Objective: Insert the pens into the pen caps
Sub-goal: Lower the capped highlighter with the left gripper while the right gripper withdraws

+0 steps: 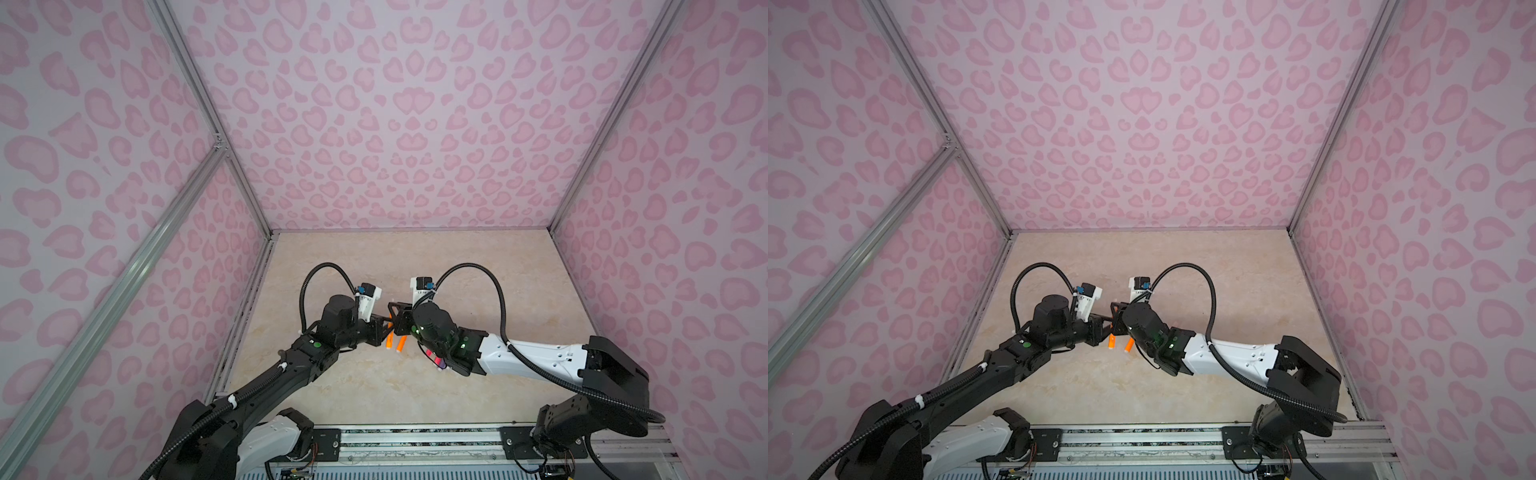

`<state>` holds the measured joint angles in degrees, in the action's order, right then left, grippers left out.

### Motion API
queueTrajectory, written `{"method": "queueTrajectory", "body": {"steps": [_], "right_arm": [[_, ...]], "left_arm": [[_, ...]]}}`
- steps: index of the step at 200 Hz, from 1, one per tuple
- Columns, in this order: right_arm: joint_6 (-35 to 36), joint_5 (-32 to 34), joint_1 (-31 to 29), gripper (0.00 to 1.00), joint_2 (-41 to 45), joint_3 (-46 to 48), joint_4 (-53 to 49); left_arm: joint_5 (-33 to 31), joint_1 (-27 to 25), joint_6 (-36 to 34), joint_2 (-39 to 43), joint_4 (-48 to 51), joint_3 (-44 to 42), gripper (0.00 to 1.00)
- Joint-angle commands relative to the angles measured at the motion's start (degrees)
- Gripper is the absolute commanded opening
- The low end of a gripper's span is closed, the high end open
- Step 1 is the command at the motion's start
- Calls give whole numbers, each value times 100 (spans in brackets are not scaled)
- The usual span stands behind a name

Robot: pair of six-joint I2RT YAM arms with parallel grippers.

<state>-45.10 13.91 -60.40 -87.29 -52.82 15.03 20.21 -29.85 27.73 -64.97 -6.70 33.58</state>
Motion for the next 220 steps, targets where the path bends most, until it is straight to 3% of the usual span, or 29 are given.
{"method": "queueTrajectory", "body": {"steps": [1,13,42,71,89,122,148,178,205,220], "right_arm": [[78,45,102,59,242,63,-585],[67,237,195,67,471,160,-717],[10,810,469,71,1170,598,-946],[107,1230,869,72,1738,773,-1494],[51,1987,1037,71,1894,535,-2364],[1192,3013,1116,72,2324,574,-2677],[2116,3096,1443,73,2748,940,-2272],[2622,2936,2529,74,3453,1833,-1485],[3727,2097,4011,79,3724,3233,584],[3779,2019,4801,79,3404,3478,764]], "left_arm": [[-1036,-13,118,-263,82,252,4],[-1327,-18,132,-511,439,451,4],[-2009,-22,254,-1438,1428,1073,4],[-1929,-21,279,-2308,1705,1478,4],[-1922,-21,206,-2700,1918,1757,3],[-1853,-21,171,-3244,2247,2097,3],[-1651,-21,94,-3574,2370,2308,3],[-1074,-45,110,-3906,2345,2448,3],[-922,-96,217,-3975,2415,2445,3],[-904,-105,229,-3913,2363,2383,19]]}}
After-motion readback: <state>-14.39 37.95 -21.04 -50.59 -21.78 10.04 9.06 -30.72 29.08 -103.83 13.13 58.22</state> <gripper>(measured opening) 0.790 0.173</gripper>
